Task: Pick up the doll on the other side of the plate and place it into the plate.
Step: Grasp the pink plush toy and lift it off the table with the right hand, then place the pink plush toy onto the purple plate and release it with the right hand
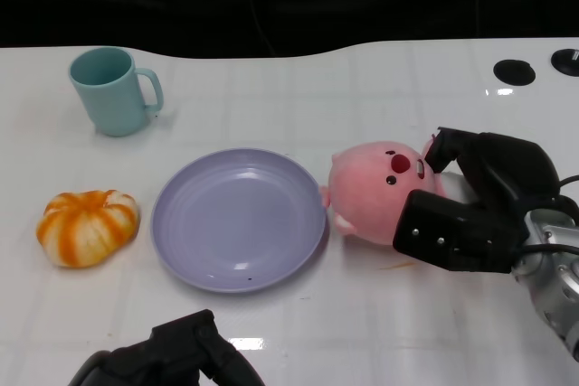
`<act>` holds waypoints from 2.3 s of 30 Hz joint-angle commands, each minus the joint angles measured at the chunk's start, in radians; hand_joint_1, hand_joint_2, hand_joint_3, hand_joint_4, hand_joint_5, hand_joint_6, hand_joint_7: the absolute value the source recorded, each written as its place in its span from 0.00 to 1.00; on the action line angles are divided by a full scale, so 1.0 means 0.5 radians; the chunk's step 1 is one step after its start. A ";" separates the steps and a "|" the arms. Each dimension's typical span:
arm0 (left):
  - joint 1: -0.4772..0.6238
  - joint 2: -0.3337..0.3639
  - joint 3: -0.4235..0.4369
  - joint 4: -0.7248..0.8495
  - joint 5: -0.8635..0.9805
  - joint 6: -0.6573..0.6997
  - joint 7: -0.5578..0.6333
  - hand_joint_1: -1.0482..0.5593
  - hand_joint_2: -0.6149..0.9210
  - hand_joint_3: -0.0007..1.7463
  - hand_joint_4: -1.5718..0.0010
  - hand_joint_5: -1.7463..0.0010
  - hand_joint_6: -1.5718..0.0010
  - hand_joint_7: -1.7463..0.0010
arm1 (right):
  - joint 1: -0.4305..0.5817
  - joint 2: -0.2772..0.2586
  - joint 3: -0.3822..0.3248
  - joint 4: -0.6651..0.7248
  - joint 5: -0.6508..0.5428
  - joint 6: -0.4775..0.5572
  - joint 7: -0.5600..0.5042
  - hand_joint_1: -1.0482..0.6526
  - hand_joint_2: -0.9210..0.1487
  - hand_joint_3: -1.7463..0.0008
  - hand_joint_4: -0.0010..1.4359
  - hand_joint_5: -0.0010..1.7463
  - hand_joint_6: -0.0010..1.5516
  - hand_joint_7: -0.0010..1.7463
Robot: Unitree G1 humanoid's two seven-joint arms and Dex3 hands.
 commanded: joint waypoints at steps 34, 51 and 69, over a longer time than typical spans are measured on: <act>-0.018 -0.096 -0.274 0.140 0.260 -0.102 0.092 0.52 0.81 0.53 0.59 0.02 0.47 0.34 | -0.319 0.419 0.052 -0.202 0.195 -0.155 0.328 0.50 0.56 0.22 0.70 1.00 0.50 1.00; -0.027 -0.075 -0.311 0.316 0.304 -0.408 0.171 0.50 0.82 0.48 0.50 0.07 0.47 0.32 | -0.462 0.695 0.182 0.149 0.081 -0.063 0.174 0.49 0.29 0.65 0.58 1.00 0.52 0.55; -0.057 -0.045 -0.328 0.329 0.374 -0.434 0.210 0.49 0.79 0.49 0.50 0.07 0.48 0.34 | -0.407 0.740 0.264 -0.165 0.099 0.412 0.613 0.23 0.00 0.79 0.00 0.09 0.02 0.00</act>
